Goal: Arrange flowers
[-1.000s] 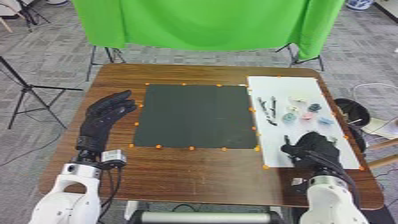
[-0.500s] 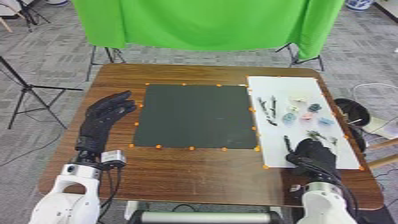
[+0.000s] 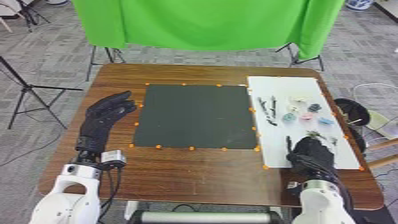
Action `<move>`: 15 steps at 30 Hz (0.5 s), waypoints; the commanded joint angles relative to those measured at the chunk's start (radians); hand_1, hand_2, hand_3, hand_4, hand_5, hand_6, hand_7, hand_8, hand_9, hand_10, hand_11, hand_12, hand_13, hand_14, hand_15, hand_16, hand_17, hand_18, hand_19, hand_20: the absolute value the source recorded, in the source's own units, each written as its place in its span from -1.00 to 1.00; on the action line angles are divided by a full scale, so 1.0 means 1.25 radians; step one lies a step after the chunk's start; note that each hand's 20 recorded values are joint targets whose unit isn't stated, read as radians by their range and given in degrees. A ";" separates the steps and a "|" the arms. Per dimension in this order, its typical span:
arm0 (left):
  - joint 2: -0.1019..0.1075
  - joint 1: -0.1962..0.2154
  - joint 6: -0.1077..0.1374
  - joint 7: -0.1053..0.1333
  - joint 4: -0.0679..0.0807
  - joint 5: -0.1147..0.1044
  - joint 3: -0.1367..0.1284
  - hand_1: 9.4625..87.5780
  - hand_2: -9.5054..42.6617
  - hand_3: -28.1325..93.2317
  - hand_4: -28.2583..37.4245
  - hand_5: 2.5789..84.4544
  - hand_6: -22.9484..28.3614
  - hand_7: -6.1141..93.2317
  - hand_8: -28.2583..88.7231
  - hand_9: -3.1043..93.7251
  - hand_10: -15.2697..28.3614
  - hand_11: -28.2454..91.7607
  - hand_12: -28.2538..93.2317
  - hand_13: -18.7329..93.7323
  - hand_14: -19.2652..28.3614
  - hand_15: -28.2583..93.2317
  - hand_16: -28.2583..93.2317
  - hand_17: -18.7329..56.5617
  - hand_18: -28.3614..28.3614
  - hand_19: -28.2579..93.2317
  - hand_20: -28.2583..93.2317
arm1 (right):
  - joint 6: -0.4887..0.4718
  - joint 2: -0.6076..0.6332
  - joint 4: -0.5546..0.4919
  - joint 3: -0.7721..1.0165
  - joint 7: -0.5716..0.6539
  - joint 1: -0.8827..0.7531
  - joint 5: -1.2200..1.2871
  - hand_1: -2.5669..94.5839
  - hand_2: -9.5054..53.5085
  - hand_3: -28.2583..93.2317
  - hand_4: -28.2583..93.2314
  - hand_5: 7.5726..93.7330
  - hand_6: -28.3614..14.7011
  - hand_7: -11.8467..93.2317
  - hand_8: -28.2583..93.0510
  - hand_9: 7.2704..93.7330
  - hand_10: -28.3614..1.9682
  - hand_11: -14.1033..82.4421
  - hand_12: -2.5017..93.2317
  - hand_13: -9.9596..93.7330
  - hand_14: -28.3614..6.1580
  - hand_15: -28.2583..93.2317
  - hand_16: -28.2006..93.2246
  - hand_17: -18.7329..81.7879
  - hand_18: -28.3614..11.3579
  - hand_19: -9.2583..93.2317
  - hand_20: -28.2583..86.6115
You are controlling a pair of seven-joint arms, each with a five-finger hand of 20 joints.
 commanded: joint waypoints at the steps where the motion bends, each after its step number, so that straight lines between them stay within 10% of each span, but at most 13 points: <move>1: -0.010 0.007 -0.005 -0.005 0.003 -0.008 0.001 -0.26 -1.00 0.52 -0.61 0.07 -0.03 -0.48 -0.67 0.04 0.26 -0.13 -0.31 0.03 0.48 -0.05 -0.52 -0.24 0.47 -0.12 -0.08 | 0.016 0.009 0.067 -0.035 0.001 -0.019 -0.012 0.29 -1.00 0.46 -0.63 0.59 0.22 -0.16 -0.22 1.00 0.35 -0.31 -0.03 1.00 0.52 0.28 -0.13 0.83 0.12 0.71 0.17; 15: -0.008 0.005 -0.005 -0.007 0.003 -0.028 0.000 -0.26 -1.00 0.52 -0.60 0.07 -0.03 -0.48 -0.67 0.04 0.26 -0.13 -0.31 0.03 0.48 -0.05 -0.52 -0.24 0.47 -0.12 -0.08 | 0.082 0.031 0.045 0.002 -0.033 -0.019 0.043 0.21 -1.00 0.52 -0.46 0.46 0.19 0.09 -0.23 0.95 0.26 -0.21 0.14 1.00 0.52 0.35 -0.04 0.82 0.08 0.79 0.26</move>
